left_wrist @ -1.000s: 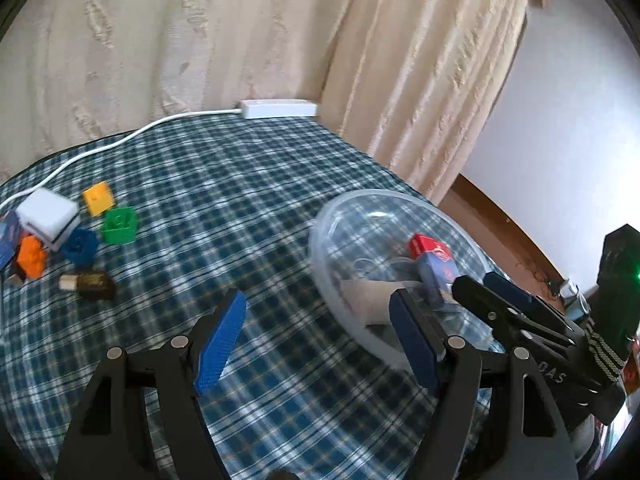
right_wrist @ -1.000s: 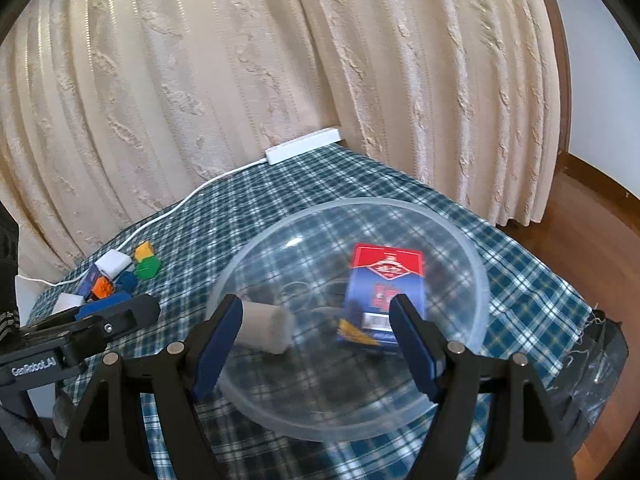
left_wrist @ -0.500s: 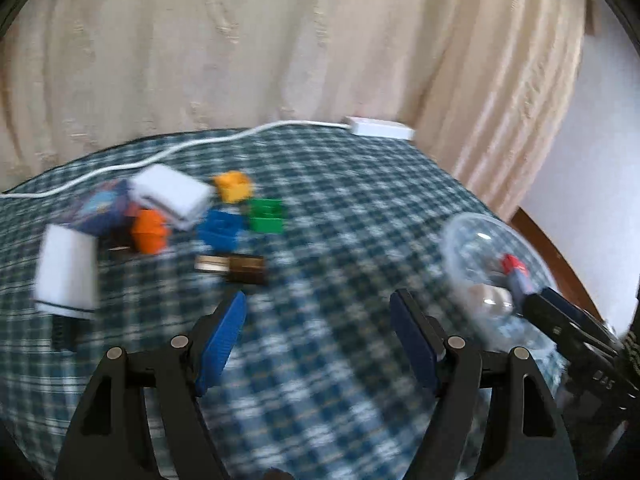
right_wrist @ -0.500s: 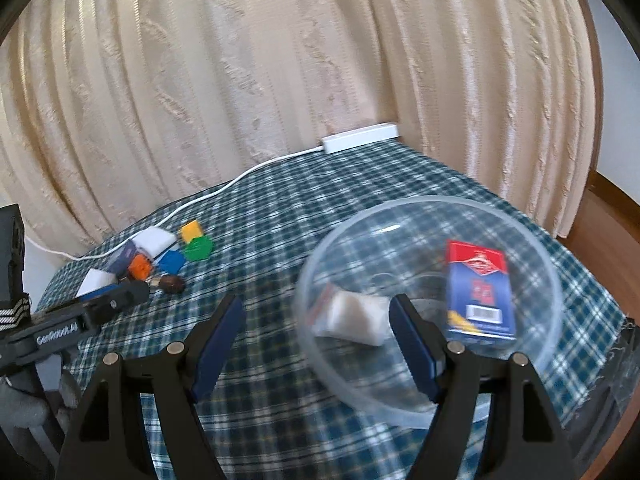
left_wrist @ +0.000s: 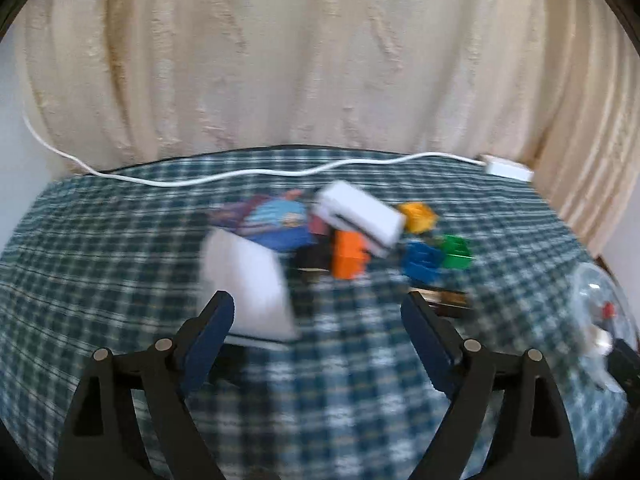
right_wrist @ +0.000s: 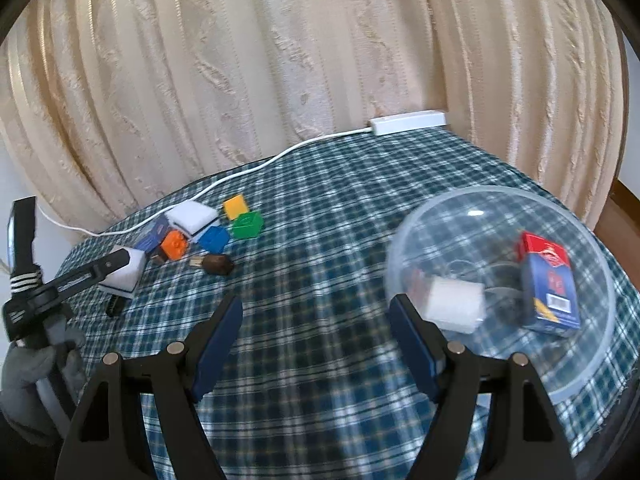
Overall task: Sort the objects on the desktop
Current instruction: 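Withdraw both grippers from the bowl and move the left toward the white sponge, then grasp the white foam sponge with the left gripper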
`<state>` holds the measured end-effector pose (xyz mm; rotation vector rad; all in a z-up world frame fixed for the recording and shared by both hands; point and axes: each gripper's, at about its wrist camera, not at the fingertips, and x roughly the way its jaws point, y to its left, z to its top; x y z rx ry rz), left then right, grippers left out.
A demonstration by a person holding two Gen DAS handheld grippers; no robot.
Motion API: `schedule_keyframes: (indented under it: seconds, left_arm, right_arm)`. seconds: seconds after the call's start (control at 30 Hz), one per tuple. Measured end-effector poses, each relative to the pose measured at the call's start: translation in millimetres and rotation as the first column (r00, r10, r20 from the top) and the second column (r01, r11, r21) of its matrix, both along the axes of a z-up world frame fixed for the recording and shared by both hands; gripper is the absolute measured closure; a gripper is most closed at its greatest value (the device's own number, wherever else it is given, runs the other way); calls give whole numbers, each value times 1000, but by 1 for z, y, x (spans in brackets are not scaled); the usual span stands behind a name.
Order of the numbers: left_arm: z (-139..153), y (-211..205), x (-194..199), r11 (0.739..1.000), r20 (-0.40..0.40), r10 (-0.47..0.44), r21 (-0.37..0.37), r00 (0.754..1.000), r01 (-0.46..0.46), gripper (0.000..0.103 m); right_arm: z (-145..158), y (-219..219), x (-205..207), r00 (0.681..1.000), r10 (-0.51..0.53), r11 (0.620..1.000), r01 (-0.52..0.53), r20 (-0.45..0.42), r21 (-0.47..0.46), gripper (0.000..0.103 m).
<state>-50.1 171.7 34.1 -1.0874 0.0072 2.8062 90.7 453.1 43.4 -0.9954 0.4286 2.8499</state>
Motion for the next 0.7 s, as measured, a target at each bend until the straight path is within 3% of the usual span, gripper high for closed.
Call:
schedule_keyframes:
  seconds: [0.1,0.23,0.57,0.6,0.7]
  left_arm:
    - [-7,-12,-12,998,-1,44,-32,999,-44,15]
    - [-20,-31,-29,997,42,82,-19,996,-81,15]
    - [-38,-67,-36,988,131,98,104,987,-112,15]
    - [-39,-69,-36,986,138,95,125,986,-112,16]
    - [-41,-74,-33,974,160,65,205,985,-98,32]
  right_arm:
    - [-2,-12,-7,1000,22,1000,-23,11,10,23]
    - [-7,-23,-16,998,47,999,-47,32,-2,23]
    - [-15,-50,-36,993,102,995,-103,63,5,23]
    - [-15,-51,-38,992,104,995,-104,64,1,23]
    - [-16,-57,-44,991,116,993,-116,67,-16,23]
